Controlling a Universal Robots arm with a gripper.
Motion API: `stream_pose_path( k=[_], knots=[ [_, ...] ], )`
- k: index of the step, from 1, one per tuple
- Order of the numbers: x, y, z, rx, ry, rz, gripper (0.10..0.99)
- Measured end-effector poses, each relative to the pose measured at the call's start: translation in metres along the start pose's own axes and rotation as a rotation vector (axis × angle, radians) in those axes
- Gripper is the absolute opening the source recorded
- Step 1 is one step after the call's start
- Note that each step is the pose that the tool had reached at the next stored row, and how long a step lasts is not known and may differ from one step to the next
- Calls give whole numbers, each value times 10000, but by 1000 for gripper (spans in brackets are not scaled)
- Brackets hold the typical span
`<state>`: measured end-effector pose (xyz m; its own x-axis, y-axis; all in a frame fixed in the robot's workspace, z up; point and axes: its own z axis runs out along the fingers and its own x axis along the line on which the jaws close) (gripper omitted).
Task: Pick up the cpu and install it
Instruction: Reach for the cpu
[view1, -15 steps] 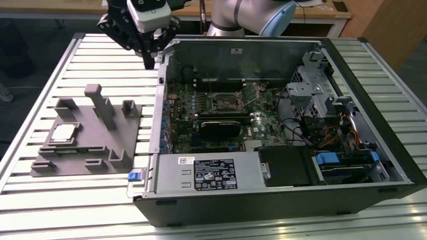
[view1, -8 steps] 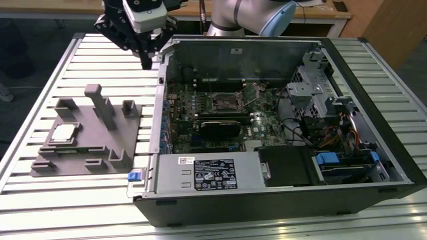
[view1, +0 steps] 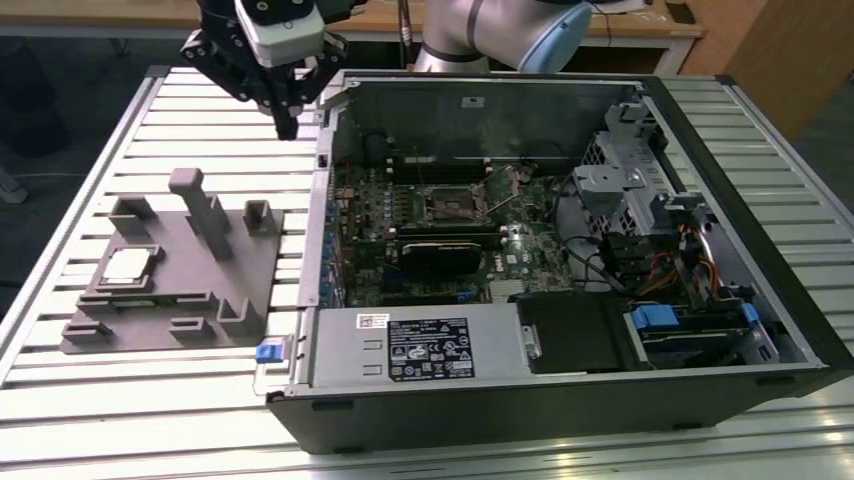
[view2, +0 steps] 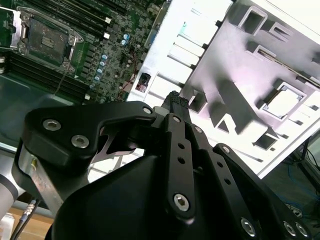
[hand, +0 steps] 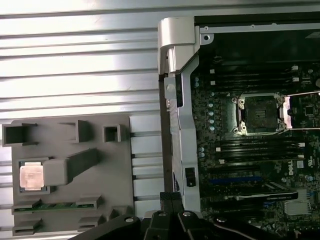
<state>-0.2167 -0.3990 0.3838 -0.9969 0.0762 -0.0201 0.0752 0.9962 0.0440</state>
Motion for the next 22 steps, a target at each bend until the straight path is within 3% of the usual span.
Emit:
stream_pose_path(
  k=[22],
  knots=[
    [195,-15,14,0,5,1,106]
  ],
)
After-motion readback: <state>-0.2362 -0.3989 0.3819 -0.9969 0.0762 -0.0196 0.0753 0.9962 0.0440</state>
